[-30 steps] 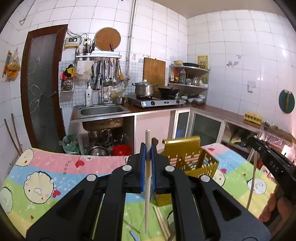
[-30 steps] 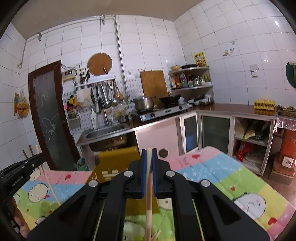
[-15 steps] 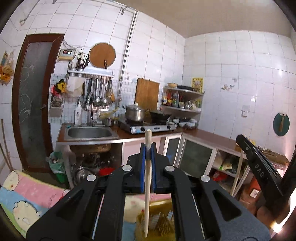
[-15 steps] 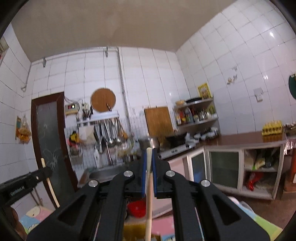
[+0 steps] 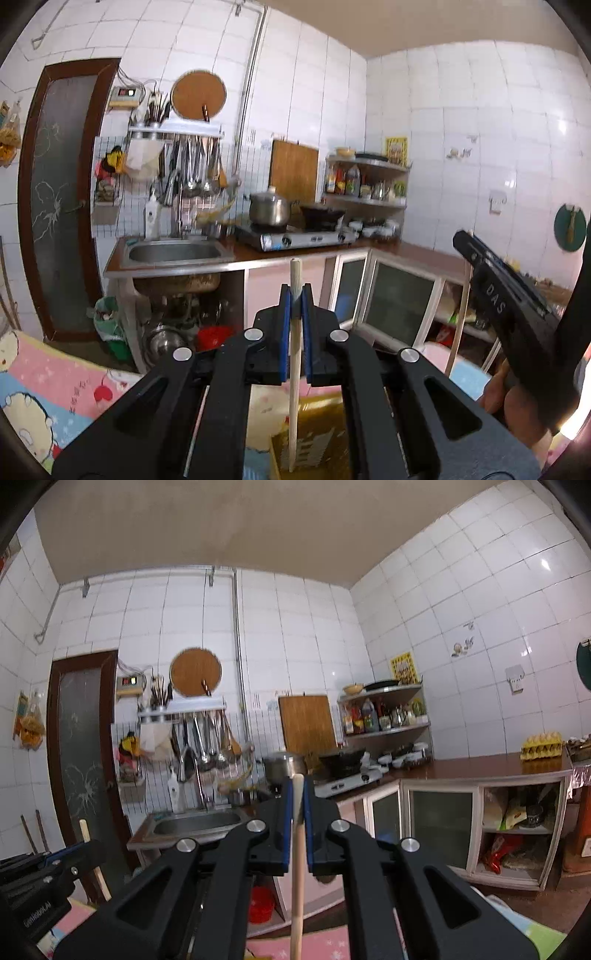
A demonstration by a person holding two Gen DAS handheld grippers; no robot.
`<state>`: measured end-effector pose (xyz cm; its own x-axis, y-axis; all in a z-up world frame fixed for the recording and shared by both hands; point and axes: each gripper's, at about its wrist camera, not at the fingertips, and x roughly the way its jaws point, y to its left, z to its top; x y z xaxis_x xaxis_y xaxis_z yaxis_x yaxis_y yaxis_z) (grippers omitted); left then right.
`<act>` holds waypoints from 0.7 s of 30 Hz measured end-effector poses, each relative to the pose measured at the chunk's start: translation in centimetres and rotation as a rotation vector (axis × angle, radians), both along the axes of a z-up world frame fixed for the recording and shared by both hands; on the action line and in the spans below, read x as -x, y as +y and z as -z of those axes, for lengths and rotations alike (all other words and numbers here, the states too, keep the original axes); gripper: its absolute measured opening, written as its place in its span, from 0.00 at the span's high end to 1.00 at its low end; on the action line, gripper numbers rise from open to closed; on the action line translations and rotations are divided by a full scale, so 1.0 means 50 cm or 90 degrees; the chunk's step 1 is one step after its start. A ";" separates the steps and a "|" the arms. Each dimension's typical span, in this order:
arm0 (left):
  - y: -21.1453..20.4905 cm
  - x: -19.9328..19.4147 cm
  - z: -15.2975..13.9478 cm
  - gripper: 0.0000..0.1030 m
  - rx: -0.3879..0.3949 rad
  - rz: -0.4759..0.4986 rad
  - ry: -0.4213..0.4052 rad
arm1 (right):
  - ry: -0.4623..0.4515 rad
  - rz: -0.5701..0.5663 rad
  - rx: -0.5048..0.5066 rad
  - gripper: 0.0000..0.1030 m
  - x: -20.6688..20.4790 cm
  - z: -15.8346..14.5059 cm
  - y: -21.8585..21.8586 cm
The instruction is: Organize utensils
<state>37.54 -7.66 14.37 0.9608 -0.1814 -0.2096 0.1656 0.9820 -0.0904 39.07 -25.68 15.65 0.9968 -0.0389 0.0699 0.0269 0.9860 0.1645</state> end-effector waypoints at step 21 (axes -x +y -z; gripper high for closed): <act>0.113 0.130 -0.008 0.05 -0.019 -0.057 0.065 | 0.198 -0.014 0.042 0.36 0.147 0.046 -0.036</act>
